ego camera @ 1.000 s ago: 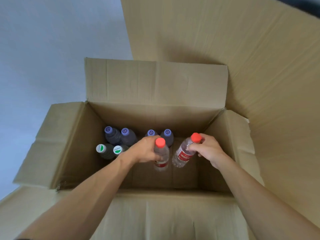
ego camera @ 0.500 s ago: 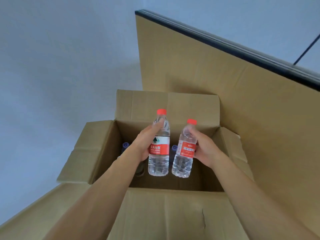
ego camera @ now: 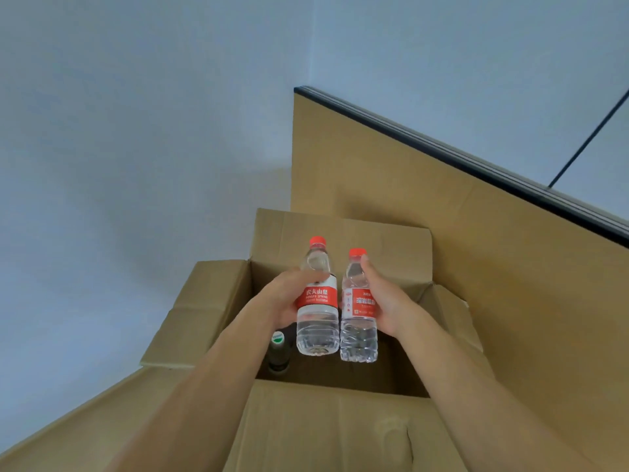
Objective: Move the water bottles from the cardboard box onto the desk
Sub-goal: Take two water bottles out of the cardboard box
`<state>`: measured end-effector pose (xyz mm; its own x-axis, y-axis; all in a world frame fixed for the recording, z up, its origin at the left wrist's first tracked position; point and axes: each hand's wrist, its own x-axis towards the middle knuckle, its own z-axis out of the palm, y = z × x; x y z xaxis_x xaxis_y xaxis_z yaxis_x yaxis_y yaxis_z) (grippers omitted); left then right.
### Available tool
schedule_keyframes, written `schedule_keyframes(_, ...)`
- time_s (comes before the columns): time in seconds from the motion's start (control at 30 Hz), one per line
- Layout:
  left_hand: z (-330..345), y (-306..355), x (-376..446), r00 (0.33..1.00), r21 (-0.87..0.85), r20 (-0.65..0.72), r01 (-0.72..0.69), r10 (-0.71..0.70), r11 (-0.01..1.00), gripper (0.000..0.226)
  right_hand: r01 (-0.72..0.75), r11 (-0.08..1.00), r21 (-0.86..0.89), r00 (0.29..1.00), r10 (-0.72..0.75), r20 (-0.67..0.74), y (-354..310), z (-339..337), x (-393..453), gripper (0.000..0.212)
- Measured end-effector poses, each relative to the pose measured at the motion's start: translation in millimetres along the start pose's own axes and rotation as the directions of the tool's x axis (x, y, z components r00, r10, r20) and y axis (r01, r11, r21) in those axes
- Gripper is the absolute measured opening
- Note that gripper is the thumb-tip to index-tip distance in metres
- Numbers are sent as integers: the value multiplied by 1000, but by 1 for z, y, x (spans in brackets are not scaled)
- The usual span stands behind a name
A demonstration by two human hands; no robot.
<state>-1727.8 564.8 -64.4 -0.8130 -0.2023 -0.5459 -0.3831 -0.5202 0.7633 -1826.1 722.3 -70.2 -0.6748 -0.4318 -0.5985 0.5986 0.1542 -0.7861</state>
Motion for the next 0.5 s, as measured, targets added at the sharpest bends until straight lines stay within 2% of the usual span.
schedule_keyframes(0.1,-5,0,-7,996,35,-48,-74,76,997,45,-3,1000,5,998,2,65,-8,16,-3,62)
schedule_keyframes(0.2,-10,4,-12,979,86,-140,-139,150,987,48,-5,999,53,982,-5,191,-15,28,-4,50)
schedule_keyframes(0.37,-14,14,-27,945,38,-268,-181,185,983,48,14,1000,27,922,-24,386,-28,41,2,32)
schedule_keyframes(0.5,-10,14,-39,902,56,-353,-244,248,968,50,35,999,-16,887,-23,461,-36,45,9,42)
